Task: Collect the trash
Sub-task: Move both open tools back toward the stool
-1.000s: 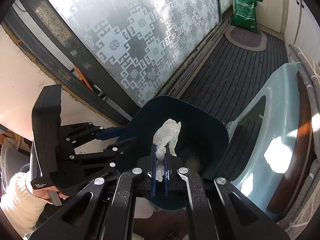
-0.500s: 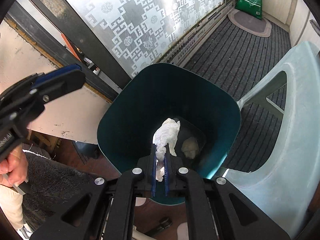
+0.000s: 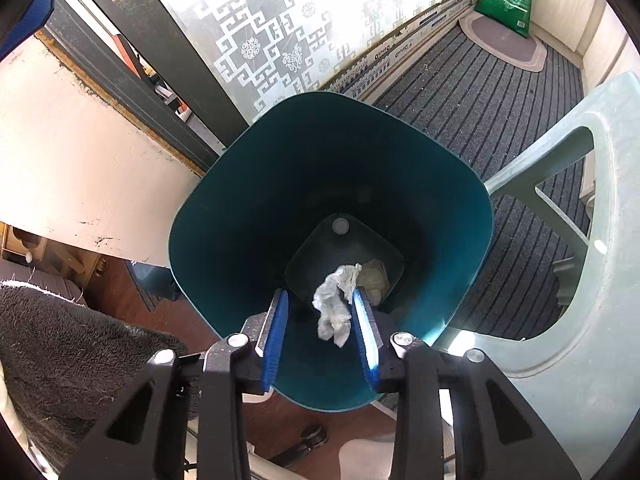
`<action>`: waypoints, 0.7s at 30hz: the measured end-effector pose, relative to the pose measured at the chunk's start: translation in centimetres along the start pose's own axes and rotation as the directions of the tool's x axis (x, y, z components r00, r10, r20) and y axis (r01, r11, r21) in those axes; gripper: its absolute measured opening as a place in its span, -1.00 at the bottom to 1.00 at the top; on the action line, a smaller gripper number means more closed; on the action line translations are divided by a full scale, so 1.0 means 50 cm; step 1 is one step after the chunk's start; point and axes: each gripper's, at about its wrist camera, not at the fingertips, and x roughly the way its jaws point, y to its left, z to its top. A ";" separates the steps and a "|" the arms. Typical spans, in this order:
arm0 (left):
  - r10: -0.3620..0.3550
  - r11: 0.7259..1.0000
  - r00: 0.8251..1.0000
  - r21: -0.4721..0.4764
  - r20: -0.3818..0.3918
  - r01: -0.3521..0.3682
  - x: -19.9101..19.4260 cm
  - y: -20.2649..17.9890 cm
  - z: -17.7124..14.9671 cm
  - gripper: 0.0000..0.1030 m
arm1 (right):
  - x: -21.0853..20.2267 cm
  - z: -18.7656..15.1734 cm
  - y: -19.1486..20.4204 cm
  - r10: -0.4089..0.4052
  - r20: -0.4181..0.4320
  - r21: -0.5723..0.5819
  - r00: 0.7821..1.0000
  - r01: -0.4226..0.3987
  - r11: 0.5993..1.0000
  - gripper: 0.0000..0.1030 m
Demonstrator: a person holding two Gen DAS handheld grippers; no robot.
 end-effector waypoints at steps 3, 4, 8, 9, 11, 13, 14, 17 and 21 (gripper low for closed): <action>-0.002 1.000 1.000 0.012 0.025 0.002 -0.016 -0.013 0.008 -0.54 | -0.023 0.003 0.005 -0.008 0.030 -0.019 1.000 0.009 1.000 -0.33; -0.002 1.000 0.999 0.015 0.032 0.001 -0.021 -0.017 0.010 -0.53 | -0.032 0.004 0.008 -0.006 0.043 -0.025 0.999 0.007 1.000 -0.33; -0.009 1.000 0.998 0.013 0.060 0.008 -0.038 -0.022 0.021 -0.43 | -0.074 0.009 0.020 0.000 0.099 -0.047 0.995 0.005 0.999 -0.33; -0.009 1.000 0.998 0.013 0.066 0.008 -0.041 -0.024 0.024 -0.41 | -0.084 0.011 0.023 0.000 0.117 -0.048 0.993 0.006 0.999 -0.33; -0.011 1.000 0.997 0.010 0.074 0.010 -0.045 -0.027 0.031 -0.36 | -0.106 0.013 0.022 0.004 0.150 -0.046 0.989 0.003 0.999 -0.33; -0.016 1.000 0.996 0.008 0.083 0.015 -0.051 -0.031 0.038 -0.35 | -0.135 0.018 0.019 0.003 0.191 -0.048 0.982 0.006 0.999 -0.33; -0.013 1.000 0.996 0.011 0.090 0.012 -0.054 -0.035 0.042 -0.35 | -0.153 0.019 0.016 0.001 0.214 -0.044 0.977 0.008 0.999 -0.33; -0.008 1.000 0.993 0.028 0.117 0.005 -0.065 -0.050 0.052 -0.32 | -0.213 0.017 -0.004 0.007 0.291 -0.027 0.957 0.001 1.000 -0.33; -0.028 0.999 0.990 0.037 0.135 0.024 -0.072 -0.072 0.065 -0.27 | -0.288 0.003 -0.037 -0.005 0.376 0.003 0.926 0.004 1.000 -0.33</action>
